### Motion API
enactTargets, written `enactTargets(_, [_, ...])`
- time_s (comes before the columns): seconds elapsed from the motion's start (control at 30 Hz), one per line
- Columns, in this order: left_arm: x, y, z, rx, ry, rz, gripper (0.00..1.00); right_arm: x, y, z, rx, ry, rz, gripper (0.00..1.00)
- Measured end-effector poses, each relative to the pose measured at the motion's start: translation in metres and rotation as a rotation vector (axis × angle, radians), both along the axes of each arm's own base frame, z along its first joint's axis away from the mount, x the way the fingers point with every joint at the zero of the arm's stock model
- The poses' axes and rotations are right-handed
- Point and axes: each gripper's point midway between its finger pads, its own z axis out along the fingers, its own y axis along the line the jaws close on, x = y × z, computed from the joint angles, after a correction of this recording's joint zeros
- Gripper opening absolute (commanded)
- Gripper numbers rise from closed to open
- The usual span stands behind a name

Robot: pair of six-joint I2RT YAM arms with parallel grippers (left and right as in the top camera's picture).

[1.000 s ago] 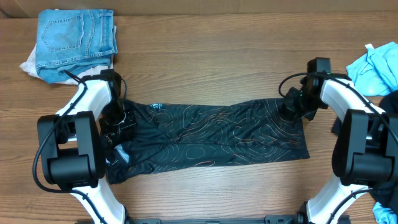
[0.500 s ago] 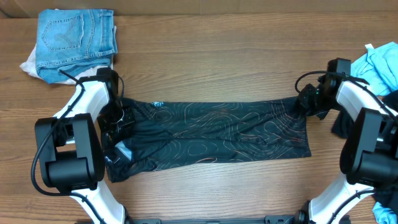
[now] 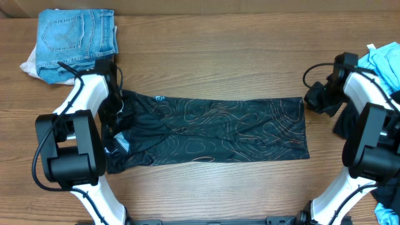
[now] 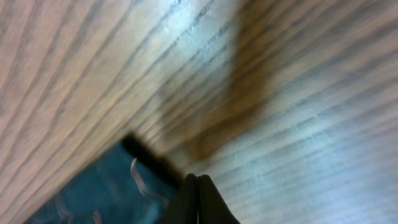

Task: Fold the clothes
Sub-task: 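Release the jersey and lift both grippers away outward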

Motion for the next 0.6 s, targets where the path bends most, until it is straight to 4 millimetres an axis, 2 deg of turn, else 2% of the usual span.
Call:
enactTargets(0.07, [0.006, 0.000, 0.010, 0.000, -0.001, -0.001, 0.40, 0.006, -0.003, 0.014, -0.003, -0.003, -0.002, 0.12])
enactTargets(0.13, [0.015, 0.001, 0.025, 0.001, -0.015, -0.003, 0.42, 0.016, -0.006, 0.032, -0.010, -0.027, -0.001, 0.22])
enactTargets(0.2, [0.026, 0.001, 0.042, 0.004, -0.040, -0.007, 0.47, 0.023, -0.007, 0.050, -0.016, -0.048, 0.000, 0.39])
enactTargets(0.23, [0.031, 0.000, 0.051, 0.005, -0.053, -0.013, 0.63, 0.023, -0.008, 0.059, -0.019, -0.055, 0.002, 0.54])
enactTargets(0.27, [0.036, -0.001, 0.061, 0.006, -0.066, -0.015, 0.81, 0.023, -0.008, 0.070, -0.023, -0.064, 0.000, 0.62])
enactTargets(0.3, [0.040, -0.002, 0.072, 0.007, -0.079, -0.021, 0.96, 0.022, -0.008, 0.083, -0.024, -0.075, -0.006, 0.75])
enactTargets(0.37, [0.043, -0.004, 0.087, 0.008, -0.087, -0.032, 1.00, 0.021, -0.007, 0.101, -0.029, -0.097, -0.006, 0.99])
enactTargets(0.4, [0.046, -0.007, 0.099, 0.008, -0.095, -0.039, 1.00, 0.018, -0.006, 0.121, -0.038, -0.126, -0.005, 1.00])
enactTargets(0.43, [0.046, -0.007, 0.104, 0.008, -0.096, -0.041, 1.00, 0.015, -0.006, 0.132, -0.044, -0.137, 0.002, 1.00])
enactTargets(0.53, [0.038, -0.009, 0.114, 0.005, -0.065, -0.045, 1.00, 0.003, -0.003, 0.149, -0.049, -0.136, -0.006, 1.00])
enactTargets(0.6, [0.034, -0.010, 0.116, 0.004, -0.050, -0.045, 1.00, -0.007, -0.004, 0.154, -0.058, -0.114, -0.010, 1.00])
